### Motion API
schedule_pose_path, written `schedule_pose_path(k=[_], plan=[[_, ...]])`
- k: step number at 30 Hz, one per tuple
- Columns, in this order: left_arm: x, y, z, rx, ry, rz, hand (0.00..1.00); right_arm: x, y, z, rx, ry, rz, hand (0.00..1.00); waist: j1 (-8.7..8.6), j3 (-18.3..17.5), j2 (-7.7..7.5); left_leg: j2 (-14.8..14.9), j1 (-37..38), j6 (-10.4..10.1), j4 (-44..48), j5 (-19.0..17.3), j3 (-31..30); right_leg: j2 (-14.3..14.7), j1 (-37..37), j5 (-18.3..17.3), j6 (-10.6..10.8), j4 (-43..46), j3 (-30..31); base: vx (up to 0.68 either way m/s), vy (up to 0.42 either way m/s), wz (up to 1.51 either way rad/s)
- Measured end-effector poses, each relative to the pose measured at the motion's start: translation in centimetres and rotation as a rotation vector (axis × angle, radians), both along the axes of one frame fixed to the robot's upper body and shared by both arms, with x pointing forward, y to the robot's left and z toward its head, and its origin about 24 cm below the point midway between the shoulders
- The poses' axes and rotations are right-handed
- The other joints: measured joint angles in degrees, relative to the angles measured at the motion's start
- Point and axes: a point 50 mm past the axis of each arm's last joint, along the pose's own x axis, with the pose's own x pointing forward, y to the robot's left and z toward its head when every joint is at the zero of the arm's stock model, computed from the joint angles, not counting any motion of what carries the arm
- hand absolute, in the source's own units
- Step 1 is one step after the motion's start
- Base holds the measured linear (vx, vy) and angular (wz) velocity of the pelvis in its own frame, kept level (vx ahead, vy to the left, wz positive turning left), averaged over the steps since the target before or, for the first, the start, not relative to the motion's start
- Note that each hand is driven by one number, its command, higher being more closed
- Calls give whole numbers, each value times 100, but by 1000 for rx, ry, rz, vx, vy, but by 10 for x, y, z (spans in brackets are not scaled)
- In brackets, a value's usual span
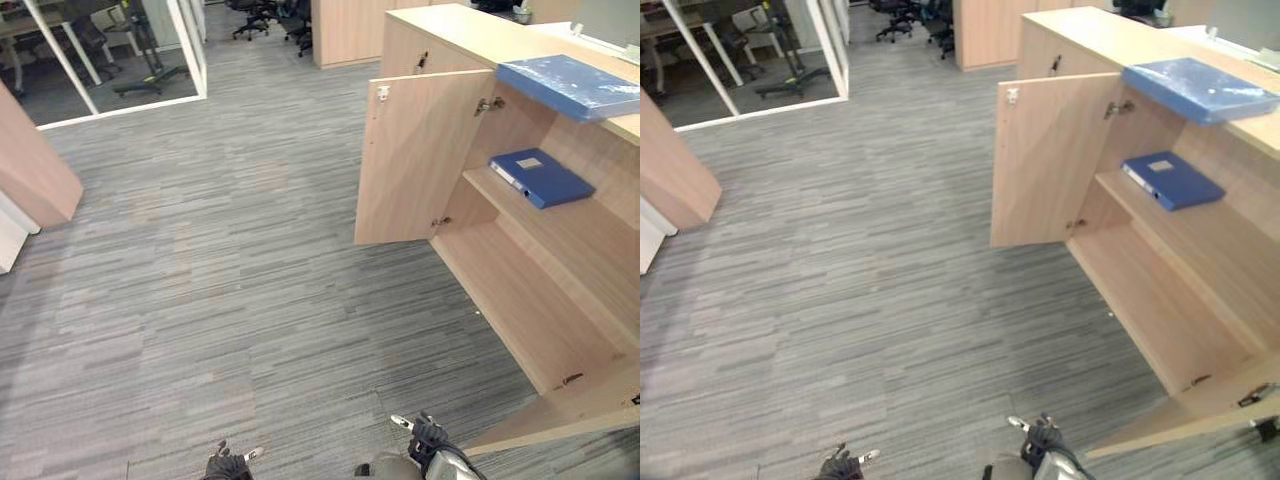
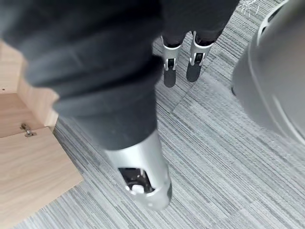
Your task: Walk over to the cabinet, pick up the folder, carry it to the office cabinet, place the folder inside the office cabinet, then close the office cabinet door
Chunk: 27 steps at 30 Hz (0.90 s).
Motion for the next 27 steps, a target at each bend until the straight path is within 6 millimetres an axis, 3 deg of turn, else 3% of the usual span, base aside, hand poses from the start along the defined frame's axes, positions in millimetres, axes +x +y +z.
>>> schedule_pose_path(k=[3, 6, 8, 9, 11, 13, 14, 15, 17, 20, 25, 27], plan=[[-6, 8, 1, 11, -5, 59, 0, -9, -5, -2, 9, 13, -53, 0, 47, -8, 42, 534, -1512, -72, 3279, 409, -442, 476, 800, 152, -244, -728, 32, 268, -157, -12], [-1, 13, 6, 26, -47, 77, 0, -18, -6, -5, 9, 38, -67, 0, 231, 21, -38, 483, -2247, 71, 3997, 76, -227, 573, 1355, 86, -405, -1131, 495, 277, 9, -64], [1, 14, 7, 27, -66, 86, 0, -19, -6, -5, 6, 51, -53, 0, 346, 35, -55, 326, -2648, 144, 3701, -239, -178, 474, 1587, 99, -360, -1253, 862, 390, 143, -113], [2, 15, 9, 33, -77, 88, 0, -20, -4, -6, 7, 66, -39, 0, 422, 57, -95, 205, -2787, 140, 3137, -450, -126, 338, 1713, 115, -257, -1287, 1126, 332, 188, -124], [6, 15, 10, 37, -91, 79, 0, -20, -1, -7, 13, 70, -31, 0, 441, 113, -180, -45, -2906, 119, 2007, -495, -187, 39, 1953, -5, -69, -1385, 1447, 350, 270, -100], [8, 14, 10, 37, -97, 71, 0, -20, 0, -7, 17, 72, -28, 0, 446, 112, -179, -208, -3044, 73, 900, -307, -538, -182, 2127, -181, 141, -1516, 1657, 374, 347, -71], [8, 14, 10, 38, -98, 76, 0, -20, 2, -7, 17, 73, -16, 0, 471, 102, -181, -275, -2984, -16, 691, 386, -607, -311, 2236, -344, 269, -1505, 1802, 310, 307, -53], [8, 16, 11, 42, -99, 80, 0, -20, 5, -8, 21, 74, -6, 0, 481, 72, -208, -352, -2941, 46, 710, 432, -541, -371, 2234, -368, 297, -1458, 1893, 386, 349, -52], [7, 23, 11, 62, -96, 85, 0, -12, 22, -7, 33, 62, 90, 0, 469, 21, -402, -540, -2837, 192, 729, 76, -399, -476, 1968, -150, 147, -1094, 2099, 406, 326, -37], [-1, 25, 8, 53, -69, 125, 0, -12, 31, -8, 46, 73, 129, 0, 493, -142, -451, -618, -2565, 428, 869, -152, -45, -663, 1973, 149, 144, -948, 2531, 425, 285, -47], [-13, 27, 3, 34, -12, 146, 0, -12, 30, -8, 73, 73, 90, 0, 628, -475, -439, -795, -2096, 451, 549, -166, 45, -1022, 1858, 713, 303, -1067, 2903, 242, 122, -81], [-17, 25, 2, 23, 0, 146, 0, -26, 23, -11, 71, 101, 44, 0, 620, -592, -443, -851, -1656, 451, 223, -166, 61, -1025, 1585, 808, 432, -333, 2952, 226, 30, -77]])
